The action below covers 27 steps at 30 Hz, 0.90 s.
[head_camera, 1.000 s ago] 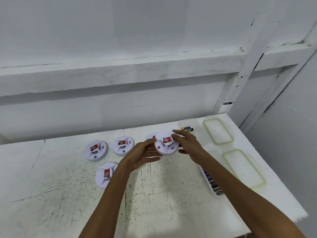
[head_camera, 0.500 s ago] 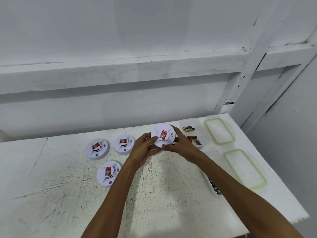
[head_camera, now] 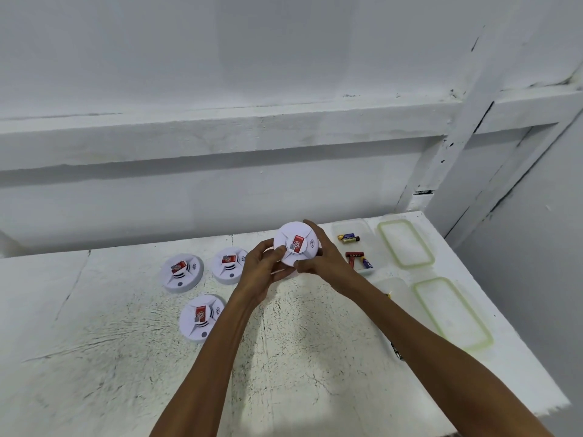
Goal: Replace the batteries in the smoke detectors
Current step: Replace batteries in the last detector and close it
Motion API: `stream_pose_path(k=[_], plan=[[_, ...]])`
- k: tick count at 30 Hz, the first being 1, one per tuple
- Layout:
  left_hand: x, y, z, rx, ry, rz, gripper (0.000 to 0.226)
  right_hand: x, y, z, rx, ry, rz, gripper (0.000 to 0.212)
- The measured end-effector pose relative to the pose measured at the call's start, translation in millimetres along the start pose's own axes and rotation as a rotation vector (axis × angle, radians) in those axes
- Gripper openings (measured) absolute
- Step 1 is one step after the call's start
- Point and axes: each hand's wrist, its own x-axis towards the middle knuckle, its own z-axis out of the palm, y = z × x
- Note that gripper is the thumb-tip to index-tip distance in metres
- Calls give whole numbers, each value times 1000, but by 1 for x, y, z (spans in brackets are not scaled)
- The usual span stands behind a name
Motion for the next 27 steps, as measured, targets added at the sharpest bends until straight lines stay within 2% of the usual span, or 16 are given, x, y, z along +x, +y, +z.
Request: stream_pose_path(k=[16, 22, 24, 27], plan=[[4, -1, -4, 5, 5, -48, 30, -1, -3, 0, 110, -44, 19, 77], [5, -4, -4, 0, 14, -49, 31, -1, -3, -2, 78, -75, 26, 74], [5, -2, -5, 0, 15, -44, 30, 2, -3, -7, 108, -116, 70, 69], [7, -1, -7, -18, 4, -53, 29, 5, -5, -15, 174, -123, 155, 48]])
